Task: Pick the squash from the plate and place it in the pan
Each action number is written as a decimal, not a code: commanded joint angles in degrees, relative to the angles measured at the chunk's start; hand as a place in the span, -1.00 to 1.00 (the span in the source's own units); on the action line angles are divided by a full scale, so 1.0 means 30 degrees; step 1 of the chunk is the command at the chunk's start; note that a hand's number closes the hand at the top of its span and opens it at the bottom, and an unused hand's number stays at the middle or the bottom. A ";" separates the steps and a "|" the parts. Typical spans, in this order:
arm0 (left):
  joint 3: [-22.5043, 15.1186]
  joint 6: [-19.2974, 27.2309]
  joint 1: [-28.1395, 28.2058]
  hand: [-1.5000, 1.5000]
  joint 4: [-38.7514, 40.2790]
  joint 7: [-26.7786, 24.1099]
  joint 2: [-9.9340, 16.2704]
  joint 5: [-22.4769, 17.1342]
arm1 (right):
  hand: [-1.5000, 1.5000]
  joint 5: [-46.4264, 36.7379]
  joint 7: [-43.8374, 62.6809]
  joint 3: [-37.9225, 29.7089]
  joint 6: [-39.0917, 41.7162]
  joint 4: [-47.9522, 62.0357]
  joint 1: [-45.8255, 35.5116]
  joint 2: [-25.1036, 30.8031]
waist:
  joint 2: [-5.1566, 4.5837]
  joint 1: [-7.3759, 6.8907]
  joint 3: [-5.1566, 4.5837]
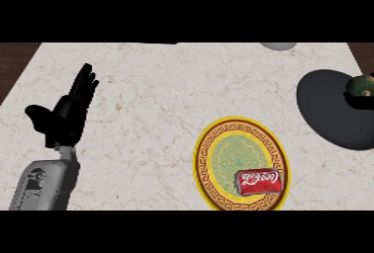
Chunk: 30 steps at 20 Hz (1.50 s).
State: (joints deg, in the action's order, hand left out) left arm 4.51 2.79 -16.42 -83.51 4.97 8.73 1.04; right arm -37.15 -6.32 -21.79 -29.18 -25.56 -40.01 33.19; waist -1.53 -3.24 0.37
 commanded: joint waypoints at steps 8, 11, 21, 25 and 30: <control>0.0134 -0.0193 0.0134 0.00 -0.0337 0.0112 0.0148 -0.0198 | -1.00 0.2811 -0.3960 -0.2287 0.5159 0.4164 -0.0174 0.0254 | -0.0062 -0.0286 0.0038; 0.0115 -0.0016 0.0574 0.00 0.0874 -0.1277 -0.0279 0.0036 | -1.00 0.3490 -0.5546 -0.3024 0.4378 0.3780 -0.0504 0.0255 | -0.0012 0.0059 -0.0004; 0.0639 -0.0318 0.1433 0.00 -0.0101 -0.0610 0.0378 -0.0269 | -1.00 0.8416 -1.0392 -0.6853 0.8136 0.3024 0.2037 -0.0446 | 0.0522 0.1042 -0.0094; 0.1172 -0.0170 0.0887 0.00 0.0188 -0.0304 0.0779 -0.0334 | -1.00 0.9272 -1.0488 -0.6598 1.2035 0.1541 0.3748 0.0447 | 0.0662 0.1454 -0.0151; 0.0989 0.0502 0.1335 0.00 0.0695 -0.0902 0.0073 0.0067 | -1.00 1.0308 -1.0763 -0.6441 1.4374 -0.1581 0.6862 -0.0108 | 0.0803 0.1968 -0.0223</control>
State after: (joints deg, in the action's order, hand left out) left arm 7.83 3.05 -13.40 -82.61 3.66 10.33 0.44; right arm -8.65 -38.65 -41.17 8.72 -24.37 -25.04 33.57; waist 0.52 1.50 -0.12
